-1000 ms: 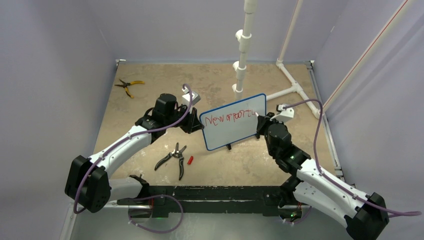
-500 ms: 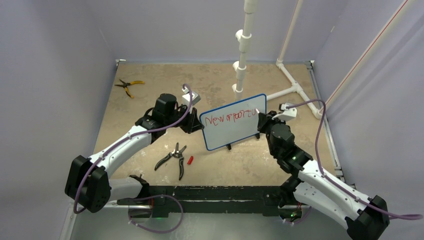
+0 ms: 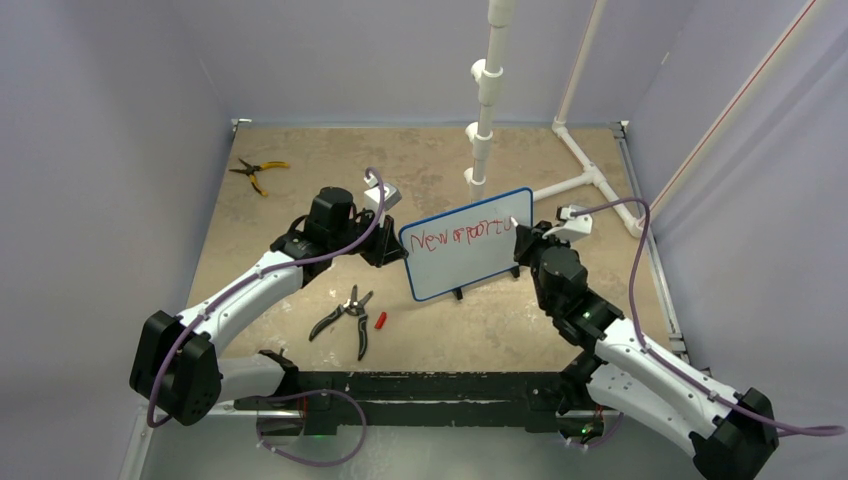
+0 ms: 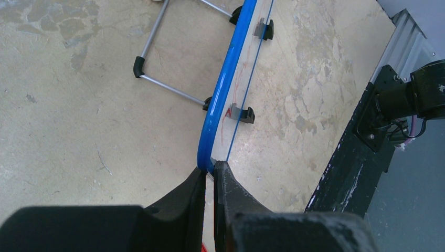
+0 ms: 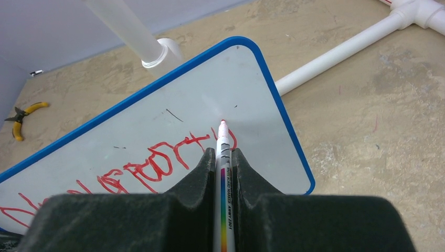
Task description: Write a sentence on the whiteboard
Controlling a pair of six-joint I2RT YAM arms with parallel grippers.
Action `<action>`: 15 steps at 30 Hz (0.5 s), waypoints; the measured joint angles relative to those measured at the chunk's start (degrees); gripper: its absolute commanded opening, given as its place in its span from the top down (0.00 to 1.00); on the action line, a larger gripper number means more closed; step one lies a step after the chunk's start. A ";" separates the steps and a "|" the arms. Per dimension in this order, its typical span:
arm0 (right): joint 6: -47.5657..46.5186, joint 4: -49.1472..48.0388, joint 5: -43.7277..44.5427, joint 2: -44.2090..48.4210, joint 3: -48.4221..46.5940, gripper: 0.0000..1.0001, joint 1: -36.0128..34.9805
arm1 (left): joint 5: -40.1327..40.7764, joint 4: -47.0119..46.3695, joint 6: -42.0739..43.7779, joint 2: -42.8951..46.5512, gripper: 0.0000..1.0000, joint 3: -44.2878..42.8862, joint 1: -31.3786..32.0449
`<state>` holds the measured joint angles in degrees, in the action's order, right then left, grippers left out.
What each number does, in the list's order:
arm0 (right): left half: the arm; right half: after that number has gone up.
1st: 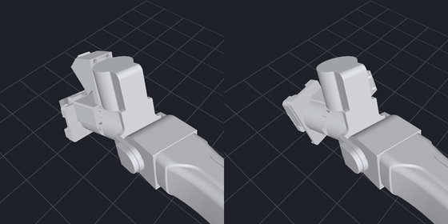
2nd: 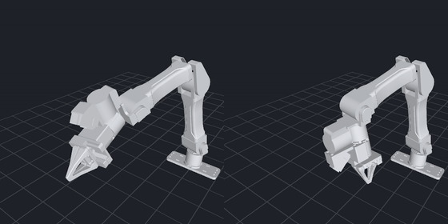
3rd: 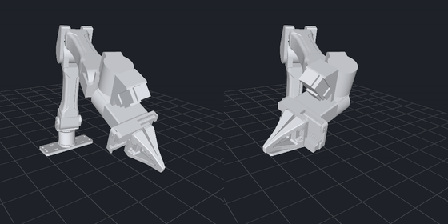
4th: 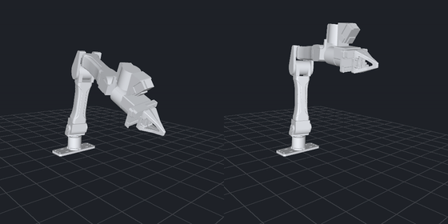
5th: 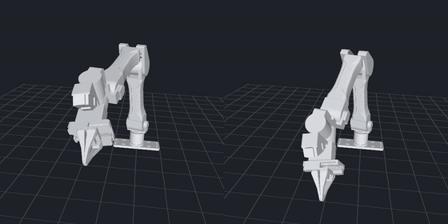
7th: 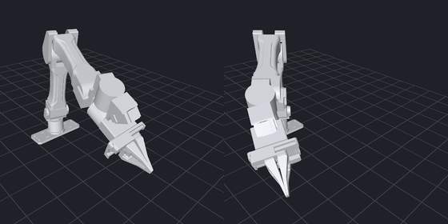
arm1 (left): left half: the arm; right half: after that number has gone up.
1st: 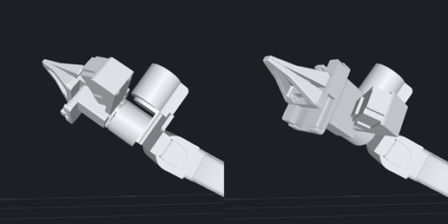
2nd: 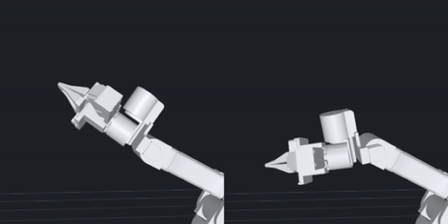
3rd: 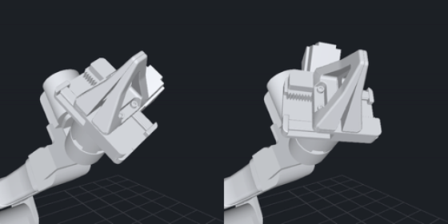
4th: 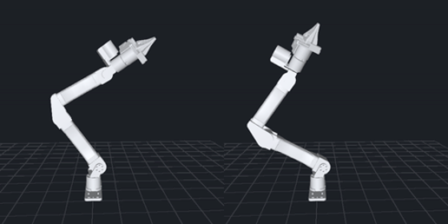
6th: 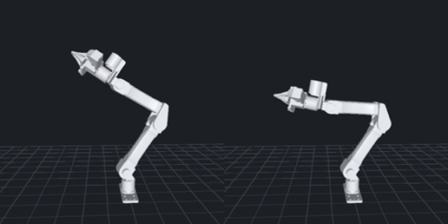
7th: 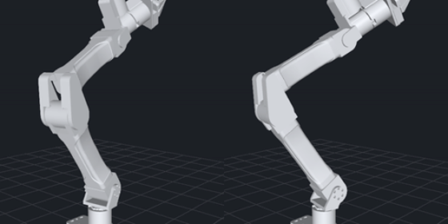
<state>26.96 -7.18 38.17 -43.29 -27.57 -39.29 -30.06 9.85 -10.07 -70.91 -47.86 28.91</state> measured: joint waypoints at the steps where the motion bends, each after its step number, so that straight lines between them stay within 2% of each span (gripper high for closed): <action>1: 0.00 -0.09 0.02 -0.17 0.00 1.00 0.00 | 0.00 0.00 0.00 0.00 1.00 0.00 0.00; 15: 2.38 2.10 -0.04 -0.42 0.02 1.00 0.00 | 0.00 0.00 0.00 0.00 1.00 0.00 0.00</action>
<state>29.34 -5.08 38.13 -43.70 -27.55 -39.29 -30.06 9.85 -10.07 -70.91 -47.86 28.91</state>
